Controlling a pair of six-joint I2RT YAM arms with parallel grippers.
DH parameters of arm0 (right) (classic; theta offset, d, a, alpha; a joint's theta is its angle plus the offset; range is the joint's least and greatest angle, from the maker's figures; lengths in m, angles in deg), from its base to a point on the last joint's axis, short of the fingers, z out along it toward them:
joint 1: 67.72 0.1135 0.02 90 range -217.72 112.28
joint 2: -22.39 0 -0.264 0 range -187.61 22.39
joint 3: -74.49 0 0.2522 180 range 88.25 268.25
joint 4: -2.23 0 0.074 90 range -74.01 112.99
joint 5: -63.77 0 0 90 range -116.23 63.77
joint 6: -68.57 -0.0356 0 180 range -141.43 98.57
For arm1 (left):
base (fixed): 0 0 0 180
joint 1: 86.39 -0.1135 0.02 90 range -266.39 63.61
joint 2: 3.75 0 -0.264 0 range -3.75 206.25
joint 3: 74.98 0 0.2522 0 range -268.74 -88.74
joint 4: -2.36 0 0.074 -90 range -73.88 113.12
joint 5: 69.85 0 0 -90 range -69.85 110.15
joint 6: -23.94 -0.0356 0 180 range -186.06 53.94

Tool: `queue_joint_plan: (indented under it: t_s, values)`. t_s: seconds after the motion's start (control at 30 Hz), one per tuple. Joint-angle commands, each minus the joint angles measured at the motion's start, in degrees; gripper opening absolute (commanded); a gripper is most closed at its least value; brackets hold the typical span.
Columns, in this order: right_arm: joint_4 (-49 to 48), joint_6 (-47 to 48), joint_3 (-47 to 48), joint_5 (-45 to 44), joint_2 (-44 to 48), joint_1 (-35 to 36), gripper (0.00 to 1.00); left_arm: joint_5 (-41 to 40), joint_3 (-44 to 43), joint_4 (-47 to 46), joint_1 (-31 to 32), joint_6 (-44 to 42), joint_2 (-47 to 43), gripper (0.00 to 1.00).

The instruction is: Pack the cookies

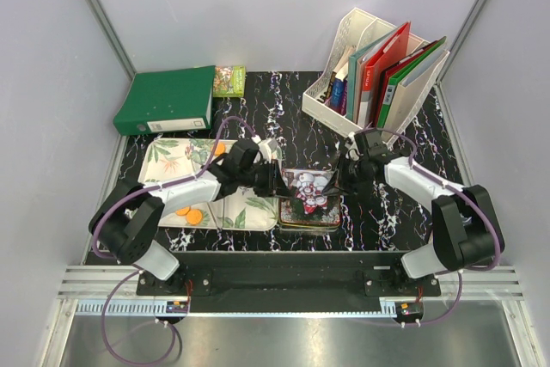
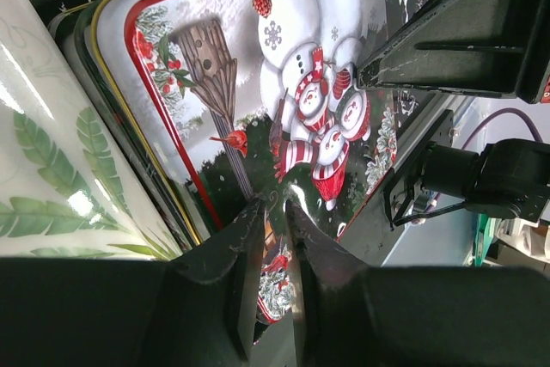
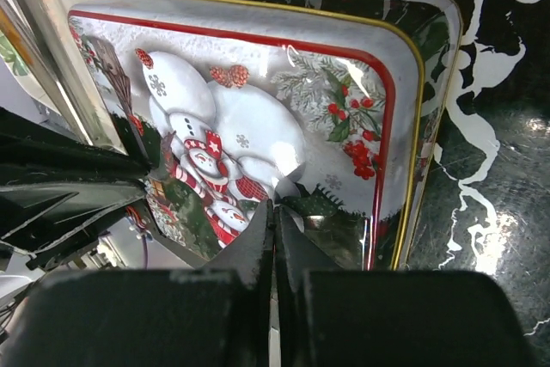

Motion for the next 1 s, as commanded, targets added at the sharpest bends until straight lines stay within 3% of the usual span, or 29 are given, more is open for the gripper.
queue_joint_plan:
  t_s: [0.0, 0.23, 0.37, 0.63, 0.97]
  values:
    - [-1.34, 0.21, -0.16, -1.17, 1.45, -0.07, 0.00, -3.53, 3.16, 6.23, -0.45, -1.89, 2.23, 0.23]
    - [-7.76, -2.06, 0.11, 5.14, 7.79, 0.02, 0.00, -3.71, 2.89, 6.49, -0.45, -2.15, 2.59, 0.23]
    - [-9.88, -2.43, -1.21, 10.94, 2.88, 1.34, 0.00, -3.79, 2.89, 6.49, -0.45, -2.06, 2.67, 0.22]
    - [-8.29, -1.81, -3.23, 11.31, -8.47, 3.98, 0.00, -4.58, 2.28, 7.90, -0.45, -2.50, 1.71, 0.23]
    - [-8.29, -3.65, 2.38, 6.92, 1.80, 4.07, 0.00, -7.30, -0.62, 13.25, -0.89, -4.70, -2.95, 0.23]
